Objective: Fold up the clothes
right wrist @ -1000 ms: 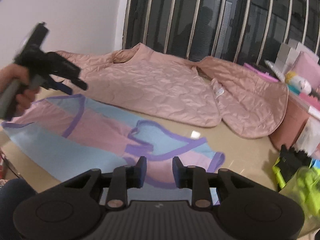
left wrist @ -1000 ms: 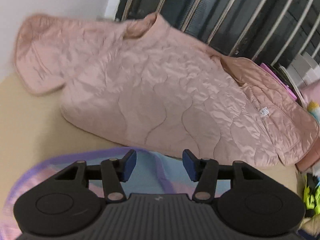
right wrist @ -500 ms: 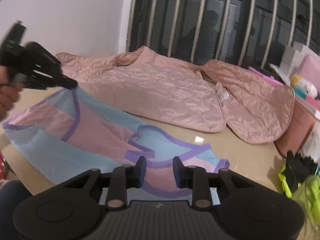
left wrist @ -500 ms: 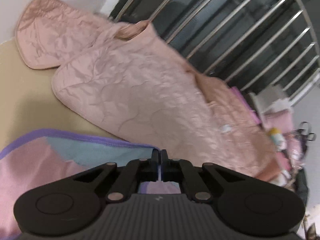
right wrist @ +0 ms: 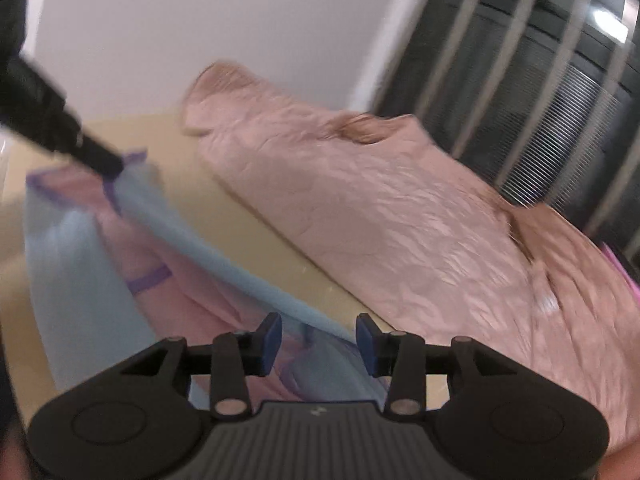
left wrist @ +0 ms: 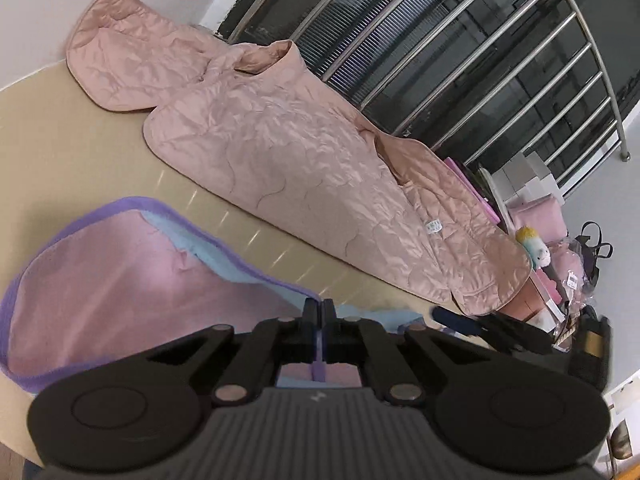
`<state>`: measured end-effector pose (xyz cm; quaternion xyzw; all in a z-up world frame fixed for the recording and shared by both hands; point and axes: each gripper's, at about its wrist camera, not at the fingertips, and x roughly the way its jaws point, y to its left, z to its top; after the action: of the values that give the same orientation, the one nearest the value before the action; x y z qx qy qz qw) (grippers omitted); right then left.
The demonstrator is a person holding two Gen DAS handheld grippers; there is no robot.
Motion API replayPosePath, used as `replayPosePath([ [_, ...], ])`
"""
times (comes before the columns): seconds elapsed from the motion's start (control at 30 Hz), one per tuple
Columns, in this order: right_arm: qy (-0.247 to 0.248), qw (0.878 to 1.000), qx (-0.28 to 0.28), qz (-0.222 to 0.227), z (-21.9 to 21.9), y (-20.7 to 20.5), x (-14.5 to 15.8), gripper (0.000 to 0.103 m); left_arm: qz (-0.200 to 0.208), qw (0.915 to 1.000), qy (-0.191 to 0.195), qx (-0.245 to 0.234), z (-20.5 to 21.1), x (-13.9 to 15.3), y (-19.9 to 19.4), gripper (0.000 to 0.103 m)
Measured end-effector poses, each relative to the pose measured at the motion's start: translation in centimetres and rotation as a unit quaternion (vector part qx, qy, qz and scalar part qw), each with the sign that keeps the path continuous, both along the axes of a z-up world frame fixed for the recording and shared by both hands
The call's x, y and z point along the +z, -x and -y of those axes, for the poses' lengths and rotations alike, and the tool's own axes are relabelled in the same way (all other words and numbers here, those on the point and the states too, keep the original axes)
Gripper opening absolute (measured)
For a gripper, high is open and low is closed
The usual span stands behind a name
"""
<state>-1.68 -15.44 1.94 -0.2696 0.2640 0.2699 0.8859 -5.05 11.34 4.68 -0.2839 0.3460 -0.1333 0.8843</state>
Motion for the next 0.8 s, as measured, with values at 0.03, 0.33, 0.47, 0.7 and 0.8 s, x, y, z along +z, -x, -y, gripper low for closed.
replayPosePath([
  [0.03,0.021,1.0,0.009,0.004,-0.5,-0.6,-0.4,0.04,0.002,1.0,-0.001,-0.002,0.0,0.0,0.0,0.001],
  [0.33,0.077,0.993,0.022,0.088,-1.3,0.8,0.0,0.004,0.028,0.9994,-0.018,0.01,-0.3,0.8,0.8,0.001],
  [0.47,0.1,0.981,0.032,0.162,-0.8,6.5,-0.2,0.004,0.028,0.9985,-0.046,0.011,0.2,0.6,2.4,0.001],
  [0.7,0.116,0.985,0.052,0.118,-1.5,10.7,-3.1,0.004,-0.01,0.996,-0.081,0.037,0.1,-1.9,3.1,0.005],
  [0.8,0.116,0.986,0.053,0.106,-2.1,10.9,-3.5,0.005,-0.005,0.9953,-0.084,0.047,-0.8,-1.9,3.1,0.031],
])
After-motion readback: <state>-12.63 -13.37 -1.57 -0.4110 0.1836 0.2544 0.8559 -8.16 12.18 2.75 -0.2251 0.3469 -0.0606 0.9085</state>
